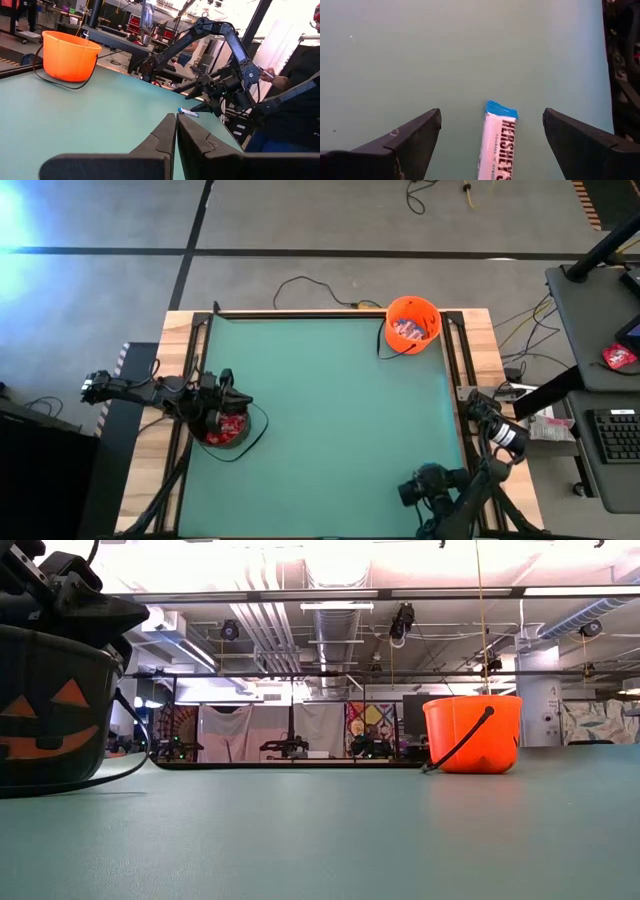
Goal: Sort candy by brand, put in halloween buckets
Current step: Put the white chocolate into the orange bucket
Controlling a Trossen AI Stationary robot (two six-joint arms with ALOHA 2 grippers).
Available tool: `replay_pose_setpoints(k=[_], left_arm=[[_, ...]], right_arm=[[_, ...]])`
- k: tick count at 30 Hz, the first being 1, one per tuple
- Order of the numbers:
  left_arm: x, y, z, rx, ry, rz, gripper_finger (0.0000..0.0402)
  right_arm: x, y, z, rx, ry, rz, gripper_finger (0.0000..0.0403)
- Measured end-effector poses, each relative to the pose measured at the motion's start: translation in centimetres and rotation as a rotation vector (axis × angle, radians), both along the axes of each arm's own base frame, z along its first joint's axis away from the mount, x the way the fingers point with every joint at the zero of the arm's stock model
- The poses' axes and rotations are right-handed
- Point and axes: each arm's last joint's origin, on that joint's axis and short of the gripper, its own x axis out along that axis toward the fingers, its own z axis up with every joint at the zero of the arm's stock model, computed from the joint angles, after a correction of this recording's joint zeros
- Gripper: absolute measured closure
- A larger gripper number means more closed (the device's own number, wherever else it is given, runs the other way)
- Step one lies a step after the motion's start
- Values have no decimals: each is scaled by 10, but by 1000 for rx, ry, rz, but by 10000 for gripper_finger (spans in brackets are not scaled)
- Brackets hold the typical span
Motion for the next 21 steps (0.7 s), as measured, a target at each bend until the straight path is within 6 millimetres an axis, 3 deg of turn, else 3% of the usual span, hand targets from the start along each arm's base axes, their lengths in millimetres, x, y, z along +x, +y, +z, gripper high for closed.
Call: replay_pose_setpoints(k=[10, 21], left_arm=[[0, 0, 0, 0, 0, 0, 402], [0, 0, 0, 0, 0, 0, 402]], right_arm=[[10, -27, 14, -61, -106, 39, 62], [18, -98, 31, -69, -87, -153, 62]])
